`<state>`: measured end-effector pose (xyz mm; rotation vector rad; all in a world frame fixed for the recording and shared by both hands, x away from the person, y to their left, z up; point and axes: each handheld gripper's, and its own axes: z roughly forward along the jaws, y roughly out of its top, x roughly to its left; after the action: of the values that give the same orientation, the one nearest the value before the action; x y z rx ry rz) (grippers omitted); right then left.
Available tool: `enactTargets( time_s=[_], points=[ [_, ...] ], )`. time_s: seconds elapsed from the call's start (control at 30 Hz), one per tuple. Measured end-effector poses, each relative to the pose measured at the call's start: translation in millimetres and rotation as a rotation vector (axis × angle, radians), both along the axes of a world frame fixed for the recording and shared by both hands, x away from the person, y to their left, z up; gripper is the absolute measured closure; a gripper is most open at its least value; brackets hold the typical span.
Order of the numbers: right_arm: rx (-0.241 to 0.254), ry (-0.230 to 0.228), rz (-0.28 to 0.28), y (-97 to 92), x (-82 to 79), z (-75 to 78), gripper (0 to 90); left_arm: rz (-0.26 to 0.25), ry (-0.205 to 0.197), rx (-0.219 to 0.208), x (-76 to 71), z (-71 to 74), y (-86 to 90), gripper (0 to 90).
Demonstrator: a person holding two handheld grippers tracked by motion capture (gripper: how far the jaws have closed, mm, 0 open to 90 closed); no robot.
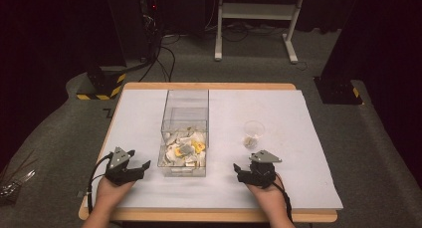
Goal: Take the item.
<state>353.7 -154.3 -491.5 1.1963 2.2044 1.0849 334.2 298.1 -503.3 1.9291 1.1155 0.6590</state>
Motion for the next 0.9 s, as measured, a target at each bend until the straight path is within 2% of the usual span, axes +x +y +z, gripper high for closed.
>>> enactTargets(
  time_s=[0.3, 0.47, 0.73, 0.9],
  points=[
    [-0.027, 0.039, -0.007, 0.3, 3.2, -9.5, 21.9, -0.027, -0.019, -0.019, -8.8, 6.8, -5.0, 24.0],
    [-0.026, 0.040, -0.009, 0.4, 3.4, -10.4, 22.3, -0.042, -0.037, -0.034, -14.8, 14.7, -7.7, 23.6],
    [-0.019, 0.046, -0.010, -0.9, 3.9, -10.6, 22.2, -0.077, -0.074, -0.093, -26.2, 30.7, -12.3, 22.7],
    [-0.021, 0.050, -0.012, -0.7, 3.7, -10.9, 22.3, -0.097, -0.086, -0.132, -29.4, 37.3, -14.9, 19.1]
  ],
)
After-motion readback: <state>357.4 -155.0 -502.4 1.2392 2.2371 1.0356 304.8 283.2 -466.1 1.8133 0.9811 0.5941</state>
